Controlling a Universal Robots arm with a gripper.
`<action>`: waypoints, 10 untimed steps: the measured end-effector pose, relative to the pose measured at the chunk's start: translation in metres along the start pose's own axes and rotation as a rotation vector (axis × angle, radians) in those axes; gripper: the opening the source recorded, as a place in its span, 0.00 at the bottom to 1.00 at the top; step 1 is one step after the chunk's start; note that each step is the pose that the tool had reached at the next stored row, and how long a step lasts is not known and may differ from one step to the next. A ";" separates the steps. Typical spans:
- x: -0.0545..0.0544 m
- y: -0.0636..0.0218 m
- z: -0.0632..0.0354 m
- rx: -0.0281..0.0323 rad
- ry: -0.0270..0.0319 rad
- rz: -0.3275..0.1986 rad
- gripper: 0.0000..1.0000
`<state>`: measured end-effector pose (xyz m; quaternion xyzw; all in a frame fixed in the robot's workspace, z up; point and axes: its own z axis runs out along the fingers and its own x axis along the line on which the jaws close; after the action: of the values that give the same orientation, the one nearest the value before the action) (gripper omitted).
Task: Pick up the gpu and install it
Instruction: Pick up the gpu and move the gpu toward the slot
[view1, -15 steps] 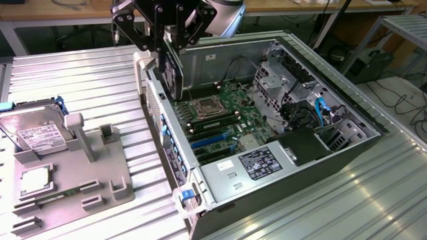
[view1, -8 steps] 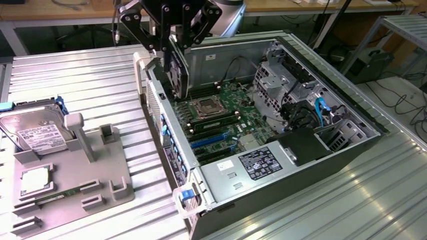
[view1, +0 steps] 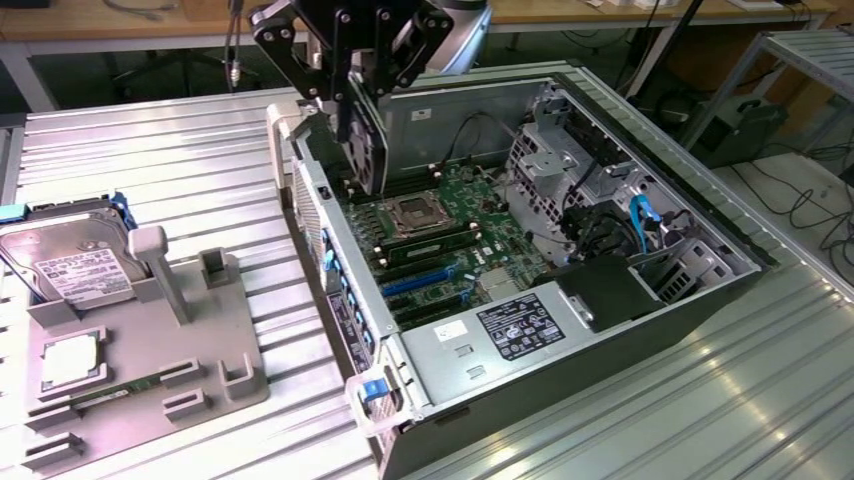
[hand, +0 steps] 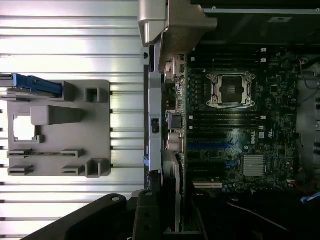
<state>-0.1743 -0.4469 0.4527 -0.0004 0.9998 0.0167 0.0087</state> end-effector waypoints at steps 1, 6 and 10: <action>-0.001 0.0000 0.0000 0.0000 0.0000 0.000 0.27; -0.006 0.0000 0.0001 0.0001 0.0000 0.000 0.27; -0.009 0.0000 0.0002 0.0000 0.0000 0.000 0.27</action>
<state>-0.1651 -0.4469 0.4526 -0.0004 0.9998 0.0167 0.0087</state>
